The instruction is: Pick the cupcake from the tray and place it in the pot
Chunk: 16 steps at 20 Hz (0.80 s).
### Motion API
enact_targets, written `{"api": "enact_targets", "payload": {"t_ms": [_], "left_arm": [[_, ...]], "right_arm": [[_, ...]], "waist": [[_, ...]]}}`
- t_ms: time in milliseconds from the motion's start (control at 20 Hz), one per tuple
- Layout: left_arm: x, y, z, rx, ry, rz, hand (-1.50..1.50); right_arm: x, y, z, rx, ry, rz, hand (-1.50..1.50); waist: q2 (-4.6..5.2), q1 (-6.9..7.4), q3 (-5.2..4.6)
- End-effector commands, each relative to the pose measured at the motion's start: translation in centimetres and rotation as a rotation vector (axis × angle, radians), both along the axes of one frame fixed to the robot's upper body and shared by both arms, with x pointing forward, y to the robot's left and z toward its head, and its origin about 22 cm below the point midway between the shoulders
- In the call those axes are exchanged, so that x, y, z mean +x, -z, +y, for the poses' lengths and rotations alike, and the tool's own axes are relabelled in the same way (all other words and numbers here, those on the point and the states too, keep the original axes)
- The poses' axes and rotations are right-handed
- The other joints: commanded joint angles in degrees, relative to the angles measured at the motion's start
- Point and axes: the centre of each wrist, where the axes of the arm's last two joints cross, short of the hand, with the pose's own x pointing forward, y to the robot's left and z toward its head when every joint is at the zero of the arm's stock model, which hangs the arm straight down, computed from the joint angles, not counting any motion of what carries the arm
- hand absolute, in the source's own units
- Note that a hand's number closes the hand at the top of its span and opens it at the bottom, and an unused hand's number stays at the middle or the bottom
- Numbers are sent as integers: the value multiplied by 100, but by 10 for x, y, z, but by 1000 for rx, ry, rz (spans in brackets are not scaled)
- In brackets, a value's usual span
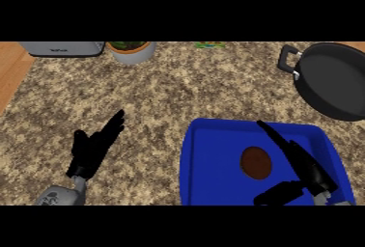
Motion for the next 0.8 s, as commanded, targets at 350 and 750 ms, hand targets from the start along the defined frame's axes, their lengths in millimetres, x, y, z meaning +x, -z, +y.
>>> {"api": "enact_targets", "payload": {"t_ms": [350,750], "left_arm": [[-3,-9,5,5,-8,0,0],[-11,16,-3,12,-6,-11,0]], "right_arm": [[1,26,-53,87,12,-40,-150],[-2,58,-49,354,-3,-28,-150]], "waist": [[-7,-13,1],[-3,-1,2]]}}
